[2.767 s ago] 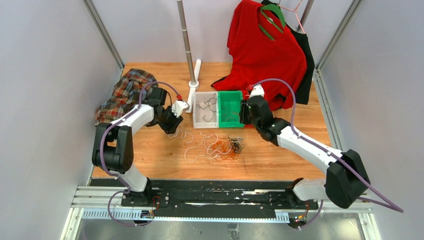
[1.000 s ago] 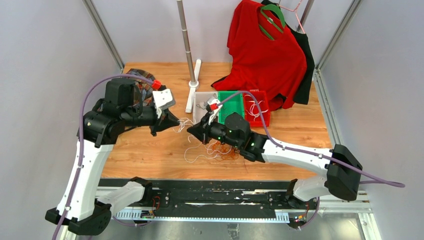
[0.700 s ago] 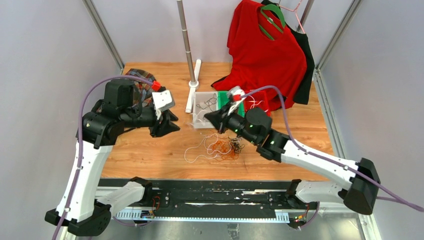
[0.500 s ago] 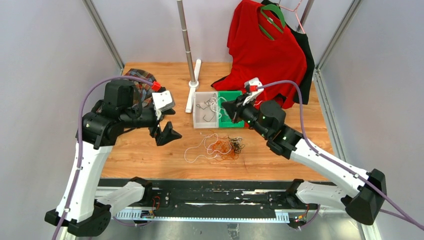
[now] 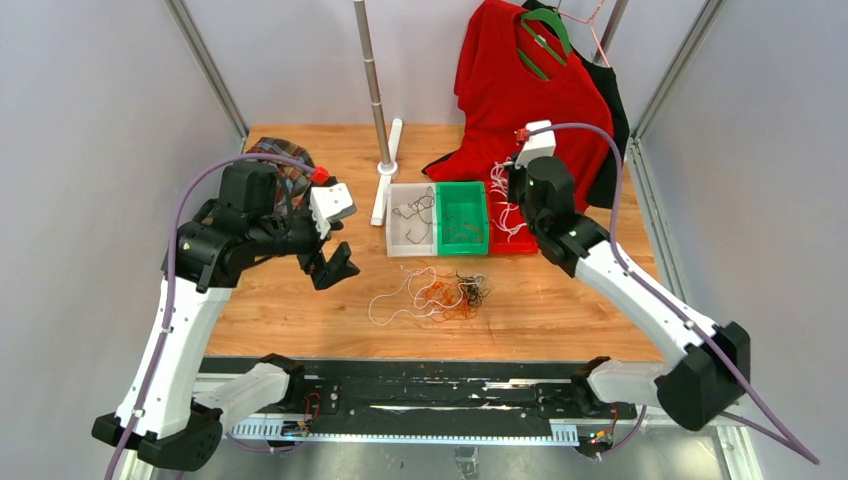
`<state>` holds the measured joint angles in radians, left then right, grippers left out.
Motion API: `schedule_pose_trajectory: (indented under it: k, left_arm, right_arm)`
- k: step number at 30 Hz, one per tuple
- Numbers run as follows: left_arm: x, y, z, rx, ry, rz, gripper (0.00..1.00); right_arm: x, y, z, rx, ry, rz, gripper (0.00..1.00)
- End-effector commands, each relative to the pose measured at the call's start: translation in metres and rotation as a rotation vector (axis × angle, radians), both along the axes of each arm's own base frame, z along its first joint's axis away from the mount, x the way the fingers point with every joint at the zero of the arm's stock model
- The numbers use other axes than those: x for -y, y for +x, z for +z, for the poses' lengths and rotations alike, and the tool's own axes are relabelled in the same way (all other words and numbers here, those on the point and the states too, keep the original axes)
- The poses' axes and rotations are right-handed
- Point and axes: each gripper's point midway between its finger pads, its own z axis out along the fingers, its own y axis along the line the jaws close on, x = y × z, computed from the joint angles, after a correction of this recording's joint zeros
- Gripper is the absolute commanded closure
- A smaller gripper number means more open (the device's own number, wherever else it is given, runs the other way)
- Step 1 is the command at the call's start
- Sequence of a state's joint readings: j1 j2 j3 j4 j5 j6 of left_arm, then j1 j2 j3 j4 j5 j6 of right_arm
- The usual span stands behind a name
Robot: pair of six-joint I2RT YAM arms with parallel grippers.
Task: Untangle the cables
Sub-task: Place the cable in the bin.
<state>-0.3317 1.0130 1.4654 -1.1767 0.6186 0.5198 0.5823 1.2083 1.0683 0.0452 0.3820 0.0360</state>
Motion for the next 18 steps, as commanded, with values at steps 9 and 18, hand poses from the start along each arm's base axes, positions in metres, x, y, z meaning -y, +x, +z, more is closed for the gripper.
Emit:
schedule_pose_trajectory:
  k: [9, 18]
  left_arm:
    - [-0.01, -0.001, -0.008, 0.029, 0.046, 0.029, 0.02]
    - [-0.012, 0.004, -0.019, 0.018, 0.081, 0.028, 0.02]
  right_arm:
    - [0.056, 0.054, -0.104, -0.235, -0.146, -0.239, 0.99]
    - [0.046, 0.069, -0.1, -0.287, -0.115, -0.176, 0.63]
